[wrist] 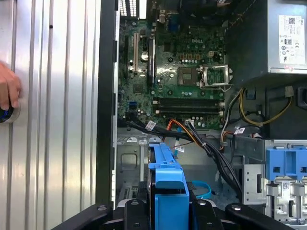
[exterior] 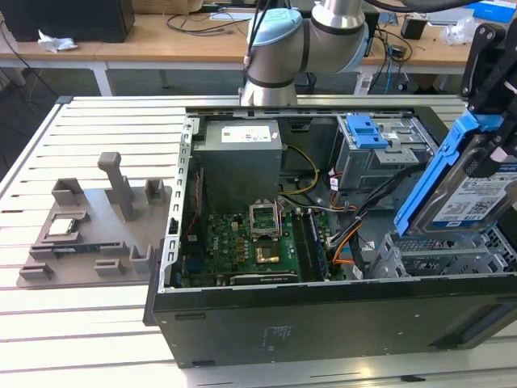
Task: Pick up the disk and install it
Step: 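Pick up the disk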
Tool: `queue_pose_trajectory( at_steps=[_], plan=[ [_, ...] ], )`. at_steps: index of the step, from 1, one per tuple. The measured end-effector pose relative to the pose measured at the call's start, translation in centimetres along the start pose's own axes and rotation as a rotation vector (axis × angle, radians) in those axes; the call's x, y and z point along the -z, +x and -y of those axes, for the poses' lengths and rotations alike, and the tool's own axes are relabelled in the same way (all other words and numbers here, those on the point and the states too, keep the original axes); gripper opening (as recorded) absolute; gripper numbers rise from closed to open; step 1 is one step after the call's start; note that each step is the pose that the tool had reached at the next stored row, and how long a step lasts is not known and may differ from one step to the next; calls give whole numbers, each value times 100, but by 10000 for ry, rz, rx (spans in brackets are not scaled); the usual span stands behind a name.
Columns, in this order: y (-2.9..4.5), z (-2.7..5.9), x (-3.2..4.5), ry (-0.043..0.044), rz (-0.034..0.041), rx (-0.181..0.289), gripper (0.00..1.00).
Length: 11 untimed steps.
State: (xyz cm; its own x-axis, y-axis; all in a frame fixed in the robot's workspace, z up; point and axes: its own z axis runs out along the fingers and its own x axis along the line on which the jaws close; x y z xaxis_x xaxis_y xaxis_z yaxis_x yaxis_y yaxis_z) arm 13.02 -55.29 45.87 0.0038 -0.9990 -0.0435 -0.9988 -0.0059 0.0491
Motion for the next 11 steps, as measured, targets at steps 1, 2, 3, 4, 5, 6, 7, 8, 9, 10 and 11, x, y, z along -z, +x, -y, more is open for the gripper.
queue_pose_trajectory(
  at_steps=[1,2,3,4,5,6,7,8,9,10,11],
  plan=[
    [0,0,-3,3,-13,-74,37],
    [1,1,-3,7,-40,-166,37],
    [1,2,-4,11,-72,-259,37],
    [1,2,-5,13,-78,-312,37],
    [1,3,-5,13,-80,-319,37],
    [1,3,-6,13,-79,-316,37],
    [0,6,-6,13,-80,-302,37],
    [0,17,-8,11,-84,-260,37],
    [0,19,-9,9,-86,-218,37],
    [1,20,-10,8,-85,-187,37],
    [1,21,-10,8,-87,-171,37]
  ],
)
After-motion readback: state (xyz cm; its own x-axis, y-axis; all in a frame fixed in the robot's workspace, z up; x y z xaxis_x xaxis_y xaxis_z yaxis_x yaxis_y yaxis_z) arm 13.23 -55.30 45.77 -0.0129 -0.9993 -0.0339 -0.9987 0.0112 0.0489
